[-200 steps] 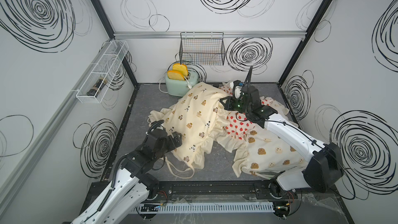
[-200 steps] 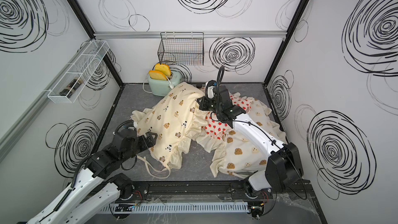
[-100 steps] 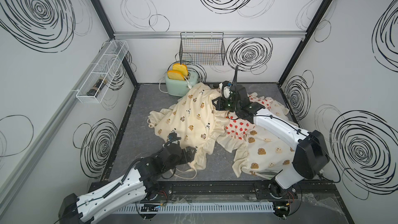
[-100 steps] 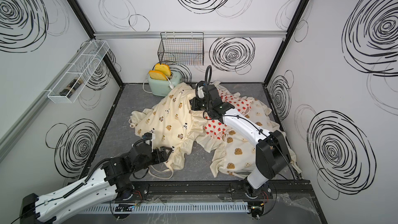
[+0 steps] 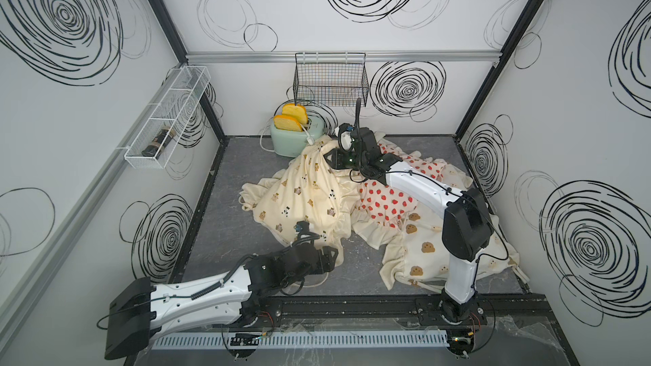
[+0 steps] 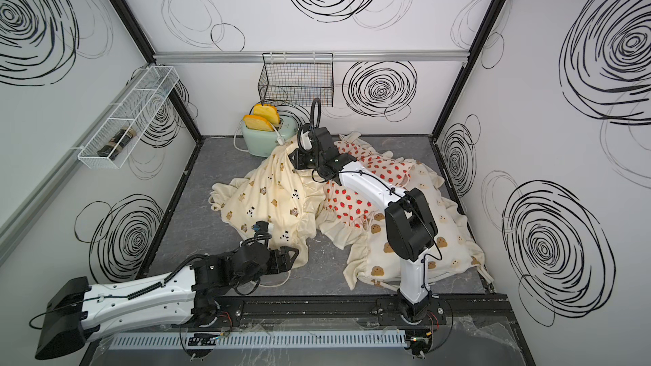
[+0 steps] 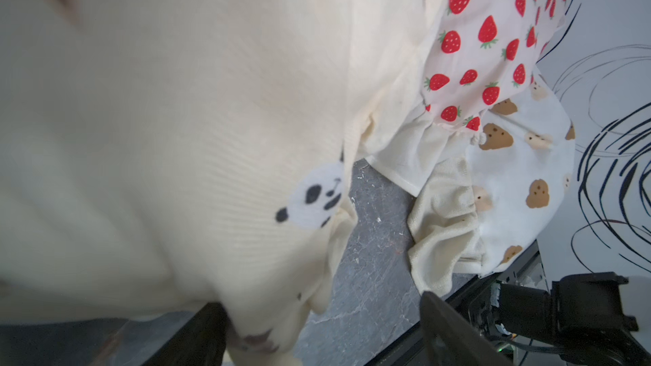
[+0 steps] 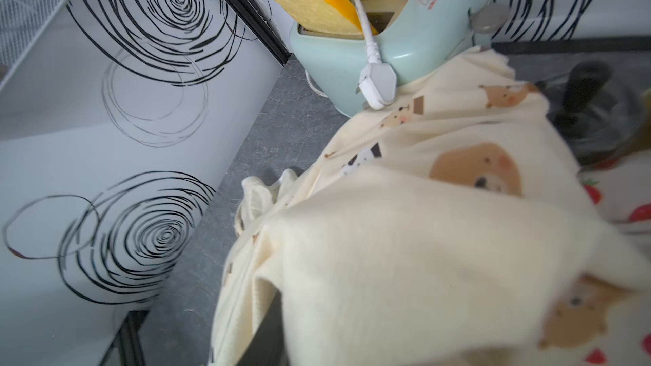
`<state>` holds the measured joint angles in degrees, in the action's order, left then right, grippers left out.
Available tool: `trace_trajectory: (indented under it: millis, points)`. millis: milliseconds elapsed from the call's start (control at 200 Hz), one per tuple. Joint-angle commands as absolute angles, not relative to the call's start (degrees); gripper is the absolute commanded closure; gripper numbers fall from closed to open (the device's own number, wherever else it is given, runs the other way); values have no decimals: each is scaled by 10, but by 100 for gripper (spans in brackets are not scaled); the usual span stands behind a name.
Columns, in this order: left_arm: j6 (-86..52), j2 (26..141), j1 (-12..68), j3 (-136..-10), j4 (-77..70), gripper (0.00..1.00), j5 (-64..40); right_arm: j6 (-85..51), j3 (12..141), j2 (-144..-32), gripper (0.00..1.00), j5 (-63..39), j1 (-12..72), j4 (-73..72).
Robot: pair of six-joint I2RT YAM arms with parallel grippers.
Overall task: Zip up pillowcases
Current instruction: Adjust the pillowcase at the center of the board.
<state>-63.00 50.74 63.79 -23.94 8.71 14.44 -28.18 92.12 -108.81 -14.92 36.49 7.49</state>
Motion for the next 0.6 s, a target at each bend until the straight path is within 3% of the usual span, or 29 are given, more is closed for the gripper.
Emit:
trace_trajectory:
  millis: [0,150,250,320,395,515,590]
  points:
    - [-604,505,641,-268,50,13,180,-263,907,-1041,58,-145,351,95]
    - [-601,473,609,-261,92,10,180,-252,877,-977,24,-121,344,153]
    - [-595,436,580,-268,138,4,157,-263,834,-928,9,-119,333,175]
    - [-591,405,571,-279,179,0,161,-273,803,-891,4,-110,333,195]
    - [-581,377,553,-293,218,4,153,-286,766,-854,0,-112,338,200]
    - [-551,364,498,-331,293,4,117,-301,714,-801,3,-116,345,210]
    - [-541,360,477,-348,338,4,115,-283,710,-782,3,-48,330,246]
